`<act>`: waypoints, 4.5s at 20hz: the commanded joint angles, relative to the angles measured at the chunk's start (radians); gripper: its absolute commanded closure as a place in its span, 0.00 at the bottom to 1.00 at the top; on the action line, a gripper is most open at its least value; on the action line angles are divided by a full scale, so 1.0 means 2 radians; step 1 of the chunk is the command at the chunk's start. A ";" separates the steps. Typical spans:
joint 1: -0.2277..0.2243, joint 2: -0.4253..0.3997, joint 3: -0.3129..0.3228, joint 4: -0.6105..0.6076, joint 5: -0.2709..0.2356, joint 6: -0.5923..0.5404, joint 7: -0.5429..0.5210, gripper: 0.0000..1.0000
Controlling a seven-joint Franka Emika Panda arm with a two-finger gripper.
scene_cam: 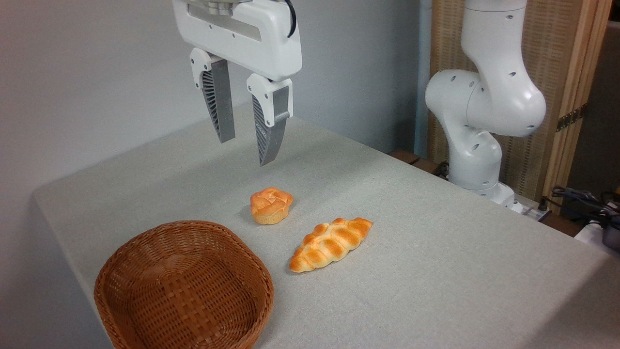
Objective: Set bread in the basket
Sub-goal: 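Move the open gripper toward the small round orange bun, then lower the open gripper around the small round bun, then close the gripper on the round bun, then lift the bun and carry it over the wicker basket, then lower the bun into the basket and open the gripper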
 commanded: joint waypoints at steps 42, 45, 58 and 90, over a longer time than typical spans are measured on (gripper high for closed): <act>-0.058 -0.002 -0.088 -0.296 -0.066 0.182 0.013 0.49; -0.058 -0.001 -0.088 -0.296 -0.067 0.181 0.013 0.66; -0.058 -0.004 -0.084 -0.243 -0.062 0.096 0.008 0.68; -0.024 0.190 -0.078 0.011 -0.025 0.214 0.162 0.00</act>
